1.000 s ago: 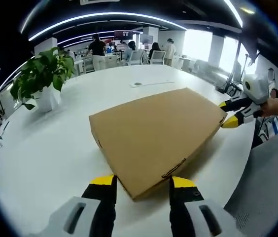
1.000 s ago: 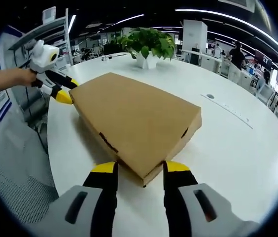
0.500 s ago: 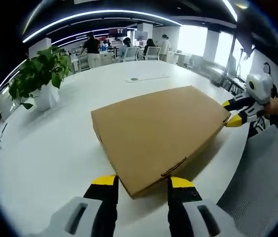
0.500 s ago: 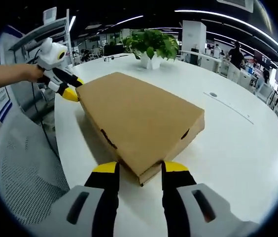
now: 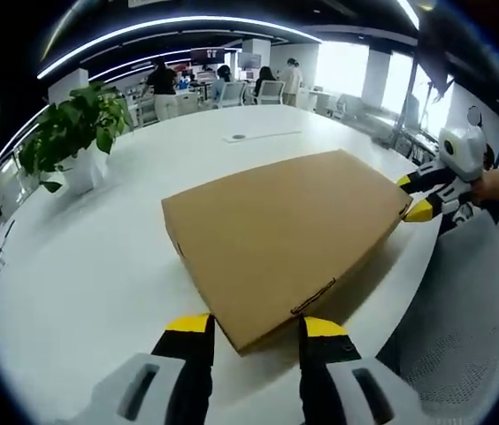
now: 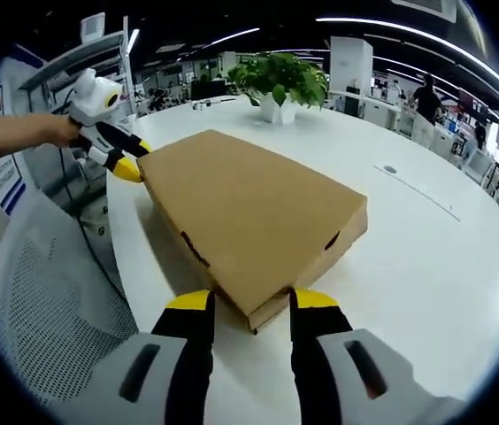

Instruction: Operate the shoe box by opening the lid, removing the specified soft item, and placing it in the target area until the item is outside and the box remains undamaged.

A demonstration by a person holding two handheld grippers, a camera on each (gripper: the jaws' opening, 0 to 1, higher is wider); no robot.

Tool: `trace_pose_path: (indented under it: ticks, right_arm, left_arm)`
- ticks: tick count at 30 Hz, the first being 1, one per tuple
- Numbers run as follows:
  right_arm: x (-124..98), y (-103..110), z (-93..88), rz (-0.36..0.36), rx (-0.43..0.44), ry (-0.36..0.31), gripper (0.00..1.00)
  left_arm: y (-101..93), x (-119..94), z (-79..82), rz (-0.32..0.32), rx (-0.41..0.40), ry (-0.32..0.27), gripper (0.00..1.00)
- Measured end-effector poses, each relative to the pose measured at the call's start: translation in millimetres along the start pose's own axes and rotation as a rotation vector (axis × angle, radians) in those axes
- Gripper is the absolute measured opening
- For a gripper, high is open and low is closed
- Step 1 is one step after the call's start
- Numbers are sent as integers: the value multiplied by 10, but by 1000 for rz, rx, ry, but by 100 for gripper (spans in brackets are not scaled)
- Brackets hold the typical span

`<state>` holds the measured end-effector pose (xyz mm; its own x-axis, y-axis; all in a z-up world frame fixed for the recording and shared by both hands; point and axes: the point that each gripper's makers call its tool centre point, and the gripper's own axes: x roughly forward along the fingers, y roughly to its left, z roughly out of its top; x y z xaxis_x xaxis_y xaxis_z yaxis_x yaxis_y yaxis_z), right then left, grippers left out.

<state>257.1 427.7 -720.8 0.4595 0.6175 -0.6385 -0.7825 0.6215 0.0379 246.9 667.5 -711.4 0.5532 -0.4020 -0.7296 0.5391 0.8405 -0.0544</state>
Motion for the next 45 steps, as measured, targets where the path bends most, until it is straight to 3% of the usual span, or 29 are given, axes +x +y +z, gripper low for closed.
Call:
trace_pose_path:
  ticks: [23, 35, 45]
  right_arm:
    - [-26, 31, 25, 3, 44, -29, 32]
    - [-147, 70, 162, 6, 29, -53, 34]
    - [-281, 85, 330, 2, 9, -86, 36]
  left_arm:
    - [3, 0, -8, 12, 0, 13, 39]
    - [9, -122, 89, 0, -33, -17, 41]
    - [-46, -319, 289, -13, -58, -74, 42]
